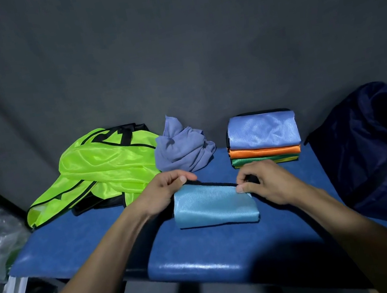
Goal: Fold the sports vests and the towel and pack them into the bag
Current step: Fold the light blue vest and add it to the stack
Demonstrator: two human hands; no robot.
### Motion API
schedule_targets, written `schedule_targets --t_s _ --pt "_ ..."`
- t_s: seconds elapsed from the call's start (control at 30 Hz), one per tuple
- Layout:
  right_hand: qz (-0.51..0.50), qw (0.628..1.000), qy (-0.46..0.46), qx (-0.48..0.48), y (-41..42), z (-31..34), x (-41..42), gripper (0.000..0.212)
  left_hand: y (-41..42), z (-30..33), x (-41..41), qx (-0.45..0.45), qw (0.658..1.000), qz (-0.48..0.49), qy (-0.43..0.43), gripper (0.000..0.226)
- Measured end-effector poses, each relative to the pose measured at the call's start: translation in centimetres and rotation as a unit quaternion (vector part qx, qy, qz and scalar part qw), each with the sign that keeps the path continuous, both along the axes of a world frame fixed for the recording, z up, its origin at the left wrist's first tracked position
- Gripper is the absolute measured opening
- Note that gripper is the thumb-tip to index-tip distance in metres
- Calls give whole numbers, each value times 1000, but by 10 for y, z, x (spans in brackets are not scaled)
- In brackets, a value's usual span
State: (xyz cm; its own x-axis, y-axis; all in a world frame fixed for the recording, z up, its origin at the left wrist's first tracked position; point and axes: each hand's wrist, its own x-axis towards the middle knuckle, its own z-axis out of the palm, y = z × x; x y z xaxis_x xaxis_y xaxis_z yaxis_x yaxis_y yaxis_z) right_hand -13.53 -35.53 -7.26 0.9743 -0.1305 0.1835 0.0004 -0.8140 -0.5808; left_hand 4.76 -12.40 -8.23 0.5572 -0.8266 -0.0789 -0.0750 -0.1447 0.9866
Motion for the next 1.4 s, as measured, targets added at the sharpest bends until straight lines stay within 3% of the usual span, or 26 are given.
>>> schedule_targets --t_s 0.03,0.13,0.23,0.37,0.47,0.6,0.8,0.93,1.07,1.23,1.4 --pt "0 1000 3 2 0 1 1 14 0 -1 2 32 995 -11 -92 22" --pt "-2 1000 13 8 -1 4 2 13 -2 -5 2 105 936 -53 -331 23" --pt "-5 1000 22 19 -1 4 4 11 -1 -5 3 115 919 -36 -375 23" --pt "-12 999 31 42 1 4 5 8 -2 -4 7 70 960 17 -271 24" --pt "-17 997 35 61 1 3 5 6 7 6 13 53 986 -16 -159 17" --pt "-27 994 43 93 2 4 6 8 24 9 27 84 986 -97 -111 21" --pt "-71 985 75 135 5 4 7 14 17 8 19 74 994 -58 -50 25" --pt "-78 982 104 141 6 5 6 16 14 7 16 82 993 -58 -55 23" --pt "-81 980 120 137 9 5 7 18 18 10 15 103 984 -56 -134 21" --pt "-84 977 132 142 11 8 6 19 23 11 11 106 980 -47 -159 15" --pt "-113 970 139 165 20 13 4 22 13 5 2 83 993 -19 -76 14"
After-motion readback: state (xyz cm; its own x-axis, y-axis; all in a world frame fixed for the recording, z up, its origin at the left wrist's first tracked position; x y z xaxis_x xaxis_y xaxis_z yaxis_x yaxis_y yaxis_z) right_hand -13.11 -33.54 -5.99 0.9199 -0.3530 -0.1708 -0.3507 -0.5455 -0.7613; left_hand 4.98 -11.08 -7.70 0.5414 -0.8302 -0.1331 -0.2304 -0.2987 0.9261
